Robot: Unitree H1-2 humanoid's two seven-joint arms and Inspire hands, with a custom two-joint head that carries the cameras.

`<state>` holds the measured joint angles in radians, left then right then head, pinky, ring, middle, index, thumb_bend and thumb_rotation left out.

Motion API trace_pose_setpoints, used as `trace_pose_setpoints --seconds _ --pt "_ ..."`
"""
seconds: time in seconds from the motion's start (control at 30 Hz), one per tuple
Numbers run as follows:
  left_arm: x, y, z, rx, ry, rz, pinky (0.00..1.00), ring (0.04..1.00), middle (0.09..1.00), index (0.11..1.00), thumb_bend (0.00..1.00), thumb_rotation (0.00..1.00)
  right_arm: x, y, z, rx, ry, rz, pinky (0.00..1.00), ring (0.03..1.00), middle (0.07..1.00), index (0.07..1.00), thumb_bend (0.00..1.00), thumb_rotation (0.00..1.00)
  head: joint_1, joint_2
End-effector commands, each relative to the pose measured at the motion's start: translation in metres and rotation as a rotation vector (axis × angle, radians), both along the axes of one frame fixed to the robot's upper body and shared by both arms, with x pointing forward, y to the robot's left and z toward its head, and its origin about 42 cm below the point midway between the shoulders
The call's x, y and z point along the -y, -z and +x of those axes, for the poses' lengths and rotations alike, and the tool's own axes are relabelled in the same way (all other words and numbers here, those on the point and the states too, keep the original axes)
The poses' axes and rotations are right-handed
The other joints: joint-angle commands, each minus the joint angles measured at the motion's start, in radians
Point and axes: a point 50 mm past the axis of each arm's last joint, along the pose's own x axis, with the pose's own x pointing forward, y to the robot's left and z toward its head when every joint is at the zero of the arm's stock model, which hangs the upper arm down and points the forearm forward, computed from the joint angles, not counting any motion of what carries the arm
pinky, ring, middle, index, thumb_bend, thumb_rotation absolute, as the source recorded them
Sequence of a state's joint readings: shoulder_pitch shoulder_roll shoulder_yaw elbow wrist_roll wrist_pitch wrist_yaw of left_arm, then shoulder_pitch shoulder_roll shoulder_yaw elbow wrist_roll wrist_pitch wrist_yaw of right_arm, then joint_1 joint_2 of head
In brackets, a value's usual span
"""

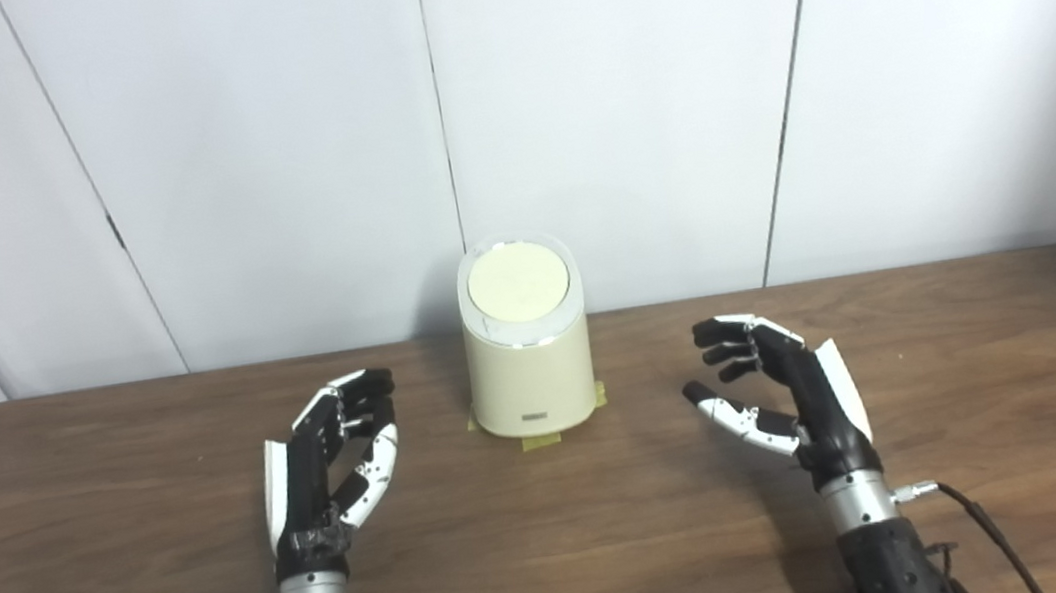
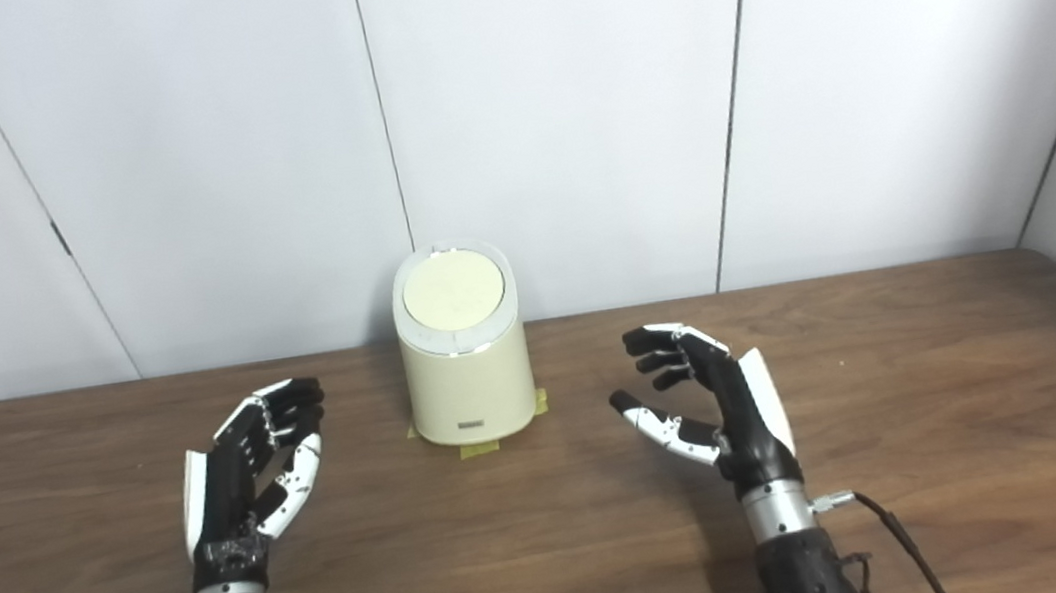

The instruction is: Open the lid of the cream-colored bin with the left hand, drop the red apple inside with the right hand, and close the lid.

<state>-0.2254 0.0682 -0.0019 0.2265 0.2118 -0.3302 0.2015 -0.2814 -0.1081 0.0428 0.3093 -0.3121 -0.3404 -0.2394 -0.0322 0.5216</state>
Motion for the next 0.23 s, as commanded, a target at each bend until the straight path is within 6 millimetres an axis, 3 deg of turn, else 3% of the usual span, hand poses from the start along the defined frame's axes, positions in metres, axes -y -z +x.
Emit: trace_pose_setpoints --seconds 0.0,0.2 --pt "-0.0048 0.0152 -0.0096 -0.03 -0.007 0.029 0.59 0.669 0.686 0.675 0.25 0.22 -0.0019 0.0089 -0.0048 -0.005 -0.01 0.012 0.53 0.624 0.665 0.647 0.3 0.21 0.0 0.0" --pt "-0.0046 0.0157 -0.0094 -0.023 -0.004 0.026 0.59 0.666 0.684 0.674 0.23 0.17 -0.0007 0.0094 -0.0041 -0.007 -0.008 0.007 0.53 0.624 0.663 0.649 0.29 0.22 0.001 0.001"
